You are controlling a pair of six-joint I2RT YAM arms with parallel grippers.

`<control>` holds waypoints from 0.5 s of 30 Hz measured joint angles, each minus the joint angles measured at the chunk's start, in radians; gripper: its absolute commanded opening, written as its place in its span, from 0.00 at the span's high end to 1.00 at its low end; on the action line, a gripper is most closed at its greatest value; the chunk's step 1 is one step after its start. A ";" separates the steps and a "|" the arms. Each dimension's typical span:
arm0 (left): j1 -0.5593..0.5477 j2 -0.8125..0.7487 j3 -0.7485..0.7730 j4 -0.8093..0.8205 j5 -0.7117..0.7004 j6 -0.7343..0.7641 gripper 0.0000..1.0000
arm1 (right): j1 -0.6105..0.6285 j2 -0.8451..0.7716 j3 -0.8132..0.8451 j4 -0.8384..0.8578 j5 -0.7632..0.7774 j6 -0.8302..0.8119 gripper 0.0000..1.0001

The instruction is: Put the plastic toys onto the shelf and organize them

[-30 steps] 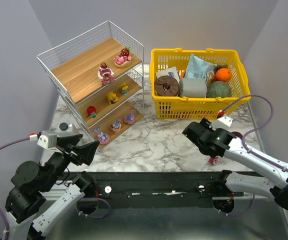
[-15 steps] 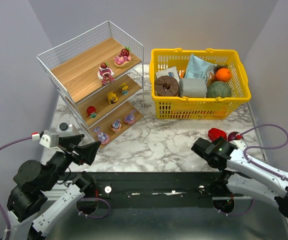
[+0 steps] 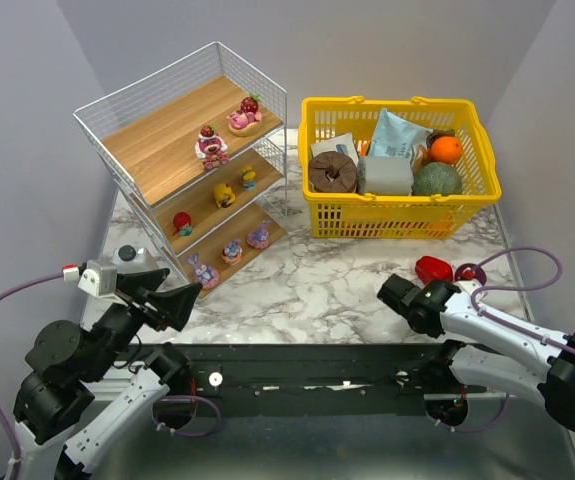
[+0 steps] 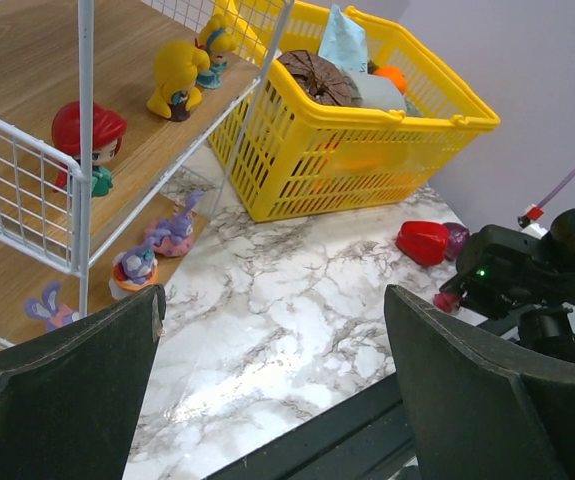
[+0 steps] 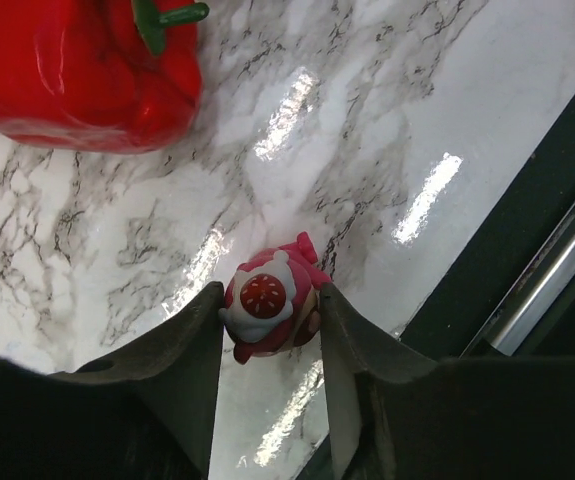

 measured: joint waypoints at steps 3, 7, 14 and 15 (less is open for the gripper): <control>0.000 0.000 0.006 0.000 0.000 0.000 0.01 | -0.004 0.003 0.002 0.010 0.005 -0.024 0.82; 0.000 0.000 0.011 0.000 0.000 0.000 0.01 | -0.006 0.023 0.018 0.062 -0.002 -0.113 0.99; 0.000 0.000 0.019 0.000 -0.005 0.002 0.01 | 0.083 0.197 0.160 0.310 -0.077 -0.364 0.99; 0.000 0.000 0.021 0.002 -0.006 0.002 0.01 | 0.120 0.254 0.202 0.322 -0.084 -0.373 0.99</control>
